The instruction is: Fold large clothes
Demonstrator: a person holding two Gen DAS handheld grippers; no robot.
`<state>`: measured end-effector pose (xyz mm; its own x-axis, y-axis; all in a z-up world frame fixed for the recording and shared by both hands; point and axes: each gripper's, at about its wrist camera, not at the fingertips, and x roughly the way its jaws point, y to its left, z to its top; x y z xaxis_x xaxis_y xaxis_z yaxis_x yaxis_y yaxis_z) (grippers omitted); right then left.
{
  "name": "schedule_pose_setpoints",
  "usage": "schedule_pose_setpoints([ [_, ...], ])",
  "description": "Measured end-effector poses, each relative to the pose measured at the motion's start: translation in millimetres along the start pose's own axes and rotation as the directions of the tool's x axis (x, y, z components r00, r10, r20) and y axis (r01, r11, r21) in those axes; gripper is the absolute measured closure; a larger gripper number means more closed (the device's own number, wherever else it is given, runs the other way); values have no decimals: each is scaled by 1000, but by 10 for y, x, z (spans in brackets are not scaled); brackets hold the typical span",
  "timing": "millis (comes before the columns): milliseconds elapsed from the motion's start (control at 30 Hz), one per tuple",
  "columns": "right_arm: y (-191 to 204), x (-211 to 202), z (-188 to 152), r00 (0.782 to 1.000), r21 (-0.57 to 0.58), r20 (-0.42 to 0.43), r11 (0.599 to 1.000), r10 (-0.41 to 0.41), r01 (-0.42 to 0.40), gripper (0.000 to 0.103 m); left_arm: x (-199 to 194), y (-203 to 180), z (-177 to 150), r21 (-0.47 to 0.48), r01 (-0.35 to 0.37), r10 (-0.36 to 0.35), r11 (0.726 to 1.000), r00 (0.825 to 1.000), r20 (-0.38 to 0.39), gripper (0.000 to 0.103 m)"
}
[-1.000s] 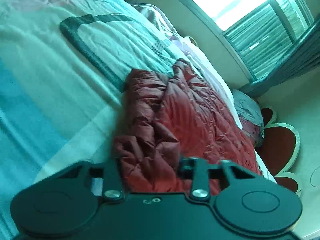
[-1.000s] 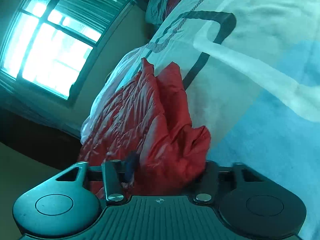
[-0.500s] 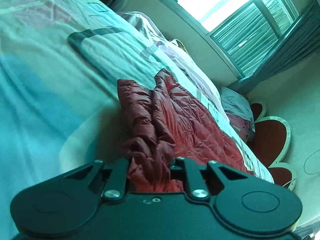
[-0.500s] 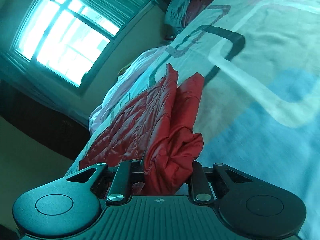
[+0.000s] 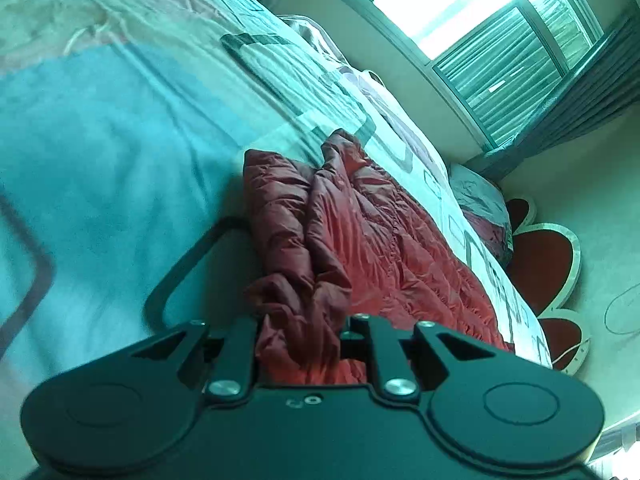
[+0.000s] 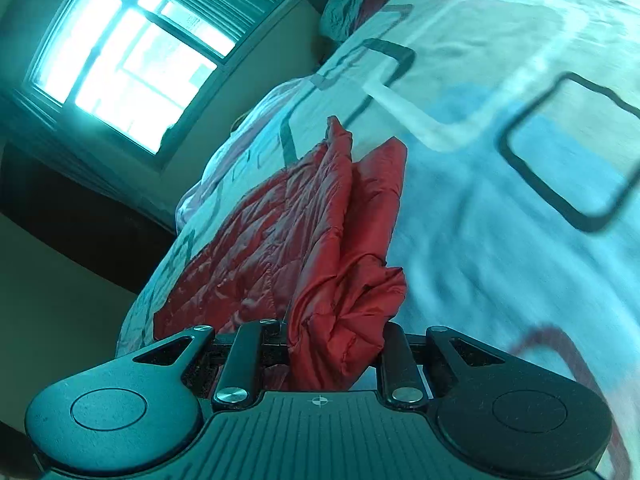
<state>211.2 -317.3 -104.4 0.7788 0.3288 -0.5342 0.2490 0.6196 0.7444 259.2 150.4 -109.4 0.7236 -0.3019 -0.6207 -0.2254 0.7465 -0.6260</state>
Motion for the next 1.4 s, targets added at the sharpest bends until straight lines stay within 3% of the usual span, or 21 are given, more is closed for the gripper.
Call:
schedule_pose_setpoints([
  [267, -129, -256, -208, 1000, -4, -25, 1000, -3, 3, 85, -214, 128, -249, 5, -14, 14, 1000, 1000, 1, 87],
  [433, -313, -182, -261, 999, 49, -49, 999, -13, 16, 85, -137, 178, -298, 6, -45, 45, 999, 999, 2, 80],
  [533, -332, -169, -237, 999, 48, -43, 999, -12, 14, 83, -175, 205, -323, -14, -62, 62, 998, 998, 28, 55],
  [567, -328, -210, -242, 999, 28, -33, 999, -32, 33, 69, -220, 225, -334, -29, -62, 63, 998, 997, 41, 31],
  [600, -312, -287, -248, 996, -2, 9, 996, -90, 90, 43, -294, 236, -347, -35, -57, 59, 998, 997, 59, 14],
  [667, -313, -482, -223, 980, -49, 112, 984, -164, 171, 19, -439, 239, -388, -34, -82, 85, 996, 993, 83, 16],
  [767, -385, -773, -151, 954, -46, 189, 969, -232, 244, 19, -550, 295, -483, -39, -80, 82, 996, 995, 49, 28],
  [833, -360, -964, -111, 948, -58, 244, 973, -203, 223, 43, -582, 307, -556, -46, -77, 79, 996, 995, 55, 28],
  [867, -303, -999, -92, 951, -71, 246, 975, -188, 211, 76, -574, 307, -582, -54, -65, 69, 996, 996, 60, 28],
  [900, -213, -1003, -83, 956, -91, 244, 977, -165, 192, 91, -544, 304, -595, -66, -57, 61, 996, 996, 65, 28],
  [1067, 392, -591, -236, 993, -227, 116, 972, -31, 57, 92, -303, 259, -493, -105, -18, 29, 994, 994, 102, 26],
  [1133, 659, -292, -356, 999, -286, 47, 958, -4, 18, 92, -238, 236, -442, -100, -10, 21, 995, 993, 113, 31],
  [1167, 763, -166, -420, 1000, -307, 20, 952, 9, -3, 102, -207, 225, -428, -97, -11, 22, 995, 993, 112, 42],
  [1200, 873, -18, -499, 1000, -325, -9, 946, 18, -20, 103, -166, 224, -408, -93, -14, 24, 996, 994, 104, 56],
  [1267, 1040, 209, -626, 998, -343, -51, 938, 30, -45, 103, -109, 250, -396, -96, 9, 0, 995, 996, 87, 73],
  [1400, 1242, 553, -848, 994, -399, -107, 915, 10, -52, 103, -160, 206, -410, -43, 33, -28, 999, 994, 105, 85],
])
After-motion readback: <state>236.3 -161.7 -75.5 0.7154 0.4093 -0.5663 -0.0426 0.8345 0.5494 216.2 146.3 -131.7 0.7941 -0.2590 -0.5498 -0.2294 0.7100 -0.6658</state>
